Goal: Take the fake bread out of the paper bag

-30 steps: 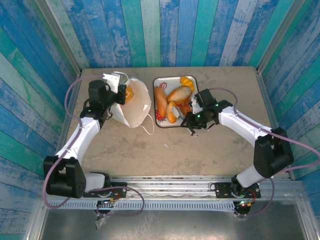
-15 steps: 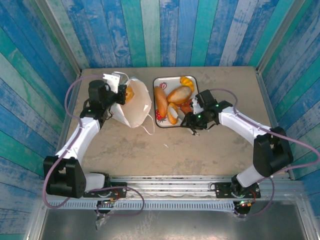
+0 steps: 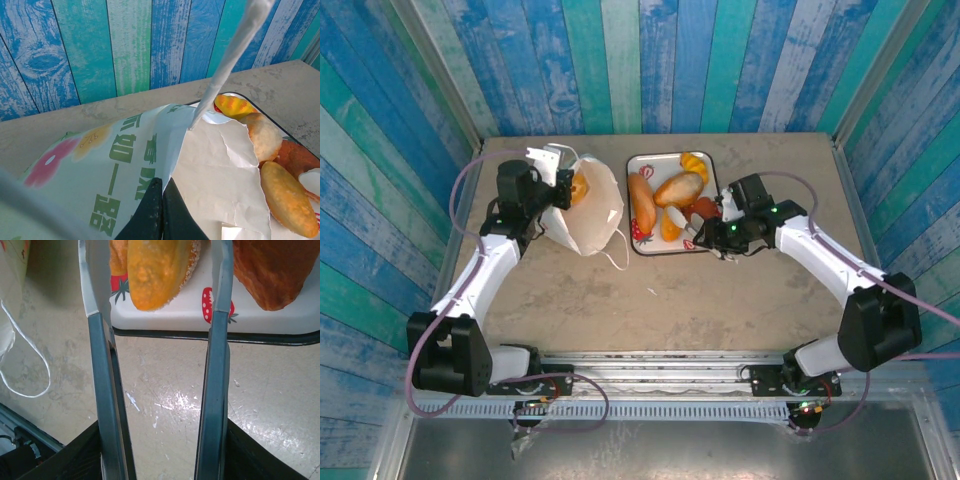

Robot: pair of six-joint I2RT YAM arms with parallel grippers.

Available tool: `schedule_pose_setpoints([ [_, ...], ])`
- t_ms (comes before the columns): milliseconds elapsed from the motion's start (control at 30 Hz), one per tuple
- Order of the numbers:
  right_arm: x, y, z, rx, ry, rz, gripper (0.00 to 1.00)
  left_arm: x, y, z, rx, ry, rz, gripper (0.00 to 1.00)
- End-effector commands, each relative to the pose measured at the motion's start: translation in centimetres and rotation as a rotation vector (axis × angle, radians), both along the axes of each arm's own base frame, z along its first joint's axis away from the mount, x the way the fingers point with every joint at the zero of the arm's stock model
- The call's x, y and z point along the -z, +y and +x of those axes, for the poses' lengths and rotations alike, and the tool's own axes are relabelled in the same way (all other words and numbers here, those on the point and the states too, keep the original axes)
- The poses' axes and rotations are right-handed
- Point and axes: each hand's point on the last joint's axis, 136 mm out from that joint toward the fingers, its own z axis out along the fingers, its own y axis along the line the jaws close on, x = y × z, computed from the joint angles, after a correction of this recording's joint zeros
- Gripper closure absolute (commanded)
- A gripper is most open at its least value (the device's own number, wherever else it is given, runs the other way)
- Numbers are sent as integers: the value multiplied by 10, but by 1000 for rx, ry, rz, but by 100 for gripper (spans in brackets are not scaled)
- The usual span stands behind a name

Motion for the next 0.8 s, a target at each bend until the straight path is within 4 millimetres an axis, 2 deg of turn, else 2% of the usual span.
schedule_pose_setpoints([
  [0, -12, -1, 0, -8, -30, 7, 48, -26, -3, -8, 25, -66, -13, 100],
  [133, -25, 5, -2, -28, -43, 48, 51, -26, -4, -9, 32, -69, -7, 100],
  [233, -42, 11, -5, -48, -64, 94, 52, -24, -7, -12, 56, -69, -2, 100],
  [400, -79, 38, -15, -124, -125, 166, 54, -24, -8, -13, 64, -71, 4, 100],
  [533, -105, 74, -25, -220, -179, 175, 54, -25, -7, -12, 56, -71, 0, 100],
  [600, -111, 105, -37, -299, -184, 193, 54, -25, -7, -12, 57, -72, -6, 100],
  [700, -111, 136, -38, -359, -183, 189, 54, -24, -8, -10, 56, -74, -13, 100],
  [767, -102, 155, -36, -385, -163, 167, 54, -23, -8, -10, 57, -74, -18, 100],
])
